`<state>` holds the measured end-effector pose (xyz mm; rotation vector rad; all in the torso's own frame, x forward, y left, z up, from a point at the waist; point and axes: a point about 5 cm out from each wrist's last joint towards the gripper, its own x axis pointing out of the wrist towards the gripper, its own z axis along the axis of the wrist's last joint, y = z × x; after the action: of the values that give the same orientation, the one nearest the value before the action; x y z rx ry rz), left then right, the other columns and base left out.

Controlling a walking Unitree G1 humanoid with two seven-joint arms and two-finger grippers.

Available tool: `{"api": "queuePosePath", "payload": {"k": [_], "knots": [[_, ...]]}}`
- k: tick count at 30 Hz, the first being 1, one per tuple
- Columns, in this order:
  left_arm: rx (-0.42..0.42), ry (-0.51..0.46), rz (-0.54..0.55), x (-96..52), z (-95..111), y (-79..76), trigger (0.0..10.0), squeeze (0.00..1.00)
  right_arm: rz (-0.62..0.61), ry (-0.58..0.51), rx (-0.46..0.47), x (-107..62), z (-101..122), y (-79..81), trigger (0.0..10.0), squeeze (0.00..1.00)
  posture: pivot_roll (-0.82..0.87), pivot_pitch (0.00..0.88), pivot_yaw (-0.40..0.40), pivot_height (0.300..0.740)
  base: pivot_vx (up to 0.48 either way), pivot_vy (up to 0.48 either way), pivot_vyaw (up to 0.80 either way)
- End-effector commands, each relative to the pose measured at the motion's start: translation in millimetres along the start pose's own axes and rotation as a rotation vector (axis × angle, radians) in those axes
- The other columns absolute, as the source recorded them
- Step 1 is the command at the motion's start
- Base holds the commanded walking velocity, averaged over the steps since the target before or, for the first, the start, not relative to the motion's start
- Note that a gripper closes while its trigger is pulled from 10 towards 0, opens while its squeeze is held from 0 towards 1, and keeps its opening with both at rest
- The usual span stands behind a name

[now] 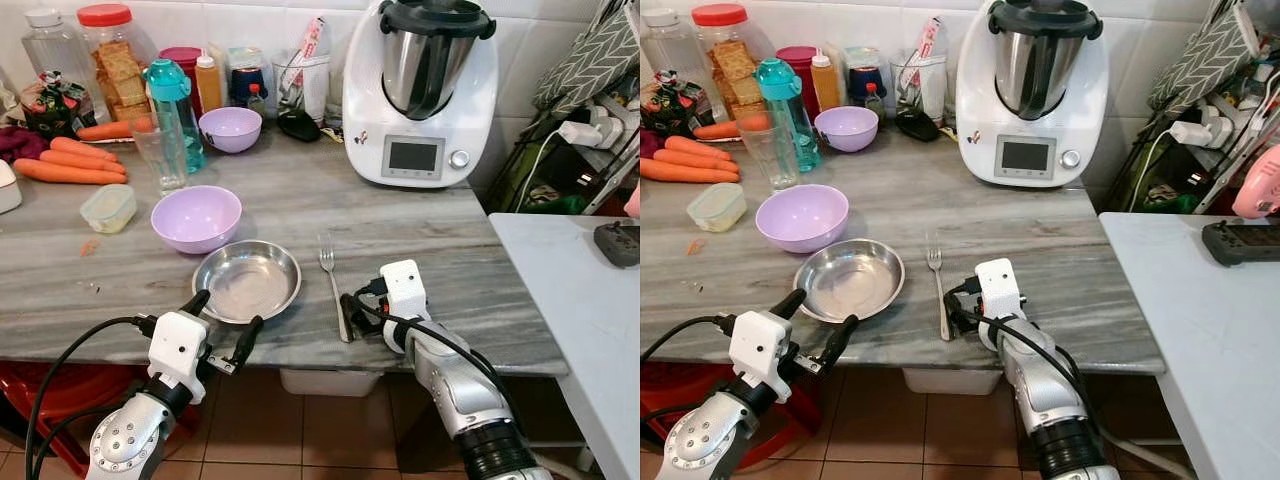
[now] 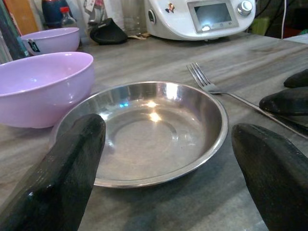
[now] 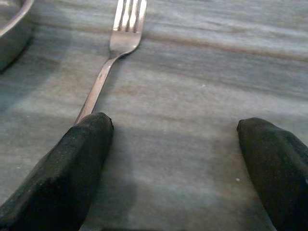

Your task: Setting the table

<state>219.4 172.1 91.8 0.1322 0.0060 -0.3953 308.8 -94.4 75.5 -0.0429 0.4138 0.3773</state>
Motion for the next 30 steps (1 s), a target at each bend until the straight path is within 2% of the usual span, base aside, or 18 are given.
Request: {"api": "queuePosePath", "payload": {"k": [1, 20, 25, 30], "knots": [[0.007, -0.007, -0.013, 1.6, 4, -2.9, 10.0, 0.00, 0.048, 0.025, -0.008, 4.4, -2, 8.6, 10.0, 0.00, 0.05, 0.000, -0.040, 0.740, 0.000, 0.000, 0.00], [0.010, -0.003, -0.014, 2.5, 5, -4.2, 10.0, 0.00, 0.112, 0.032, -0.022, 11.5, 1, 18.9, 10.0, 0.00, 0.06, 0.000, -0.039, 0.740, 0.000, 0.000, 0.00], [0.010, -0.004, -0.015, 2.7, 6, -4.9, 10.0, 0.00, 0.101, 0.025, -0.016, 9.3, 1, 16.2, 10.0, 0.00, 0.06, 0.000, -0.037, 0.740, 0.000, 0.000, 0.00], [0.013, -0.018, 0.008, 1.9, 7, -2.8, 10.0, 0.00, 0.032, -0.048, -0.013, -2.1, 9, 2.8, 10.0, 0.00, 0.06, 0.000, -0.035, 0.740, 0.000, 0.000, 0.00]]}}
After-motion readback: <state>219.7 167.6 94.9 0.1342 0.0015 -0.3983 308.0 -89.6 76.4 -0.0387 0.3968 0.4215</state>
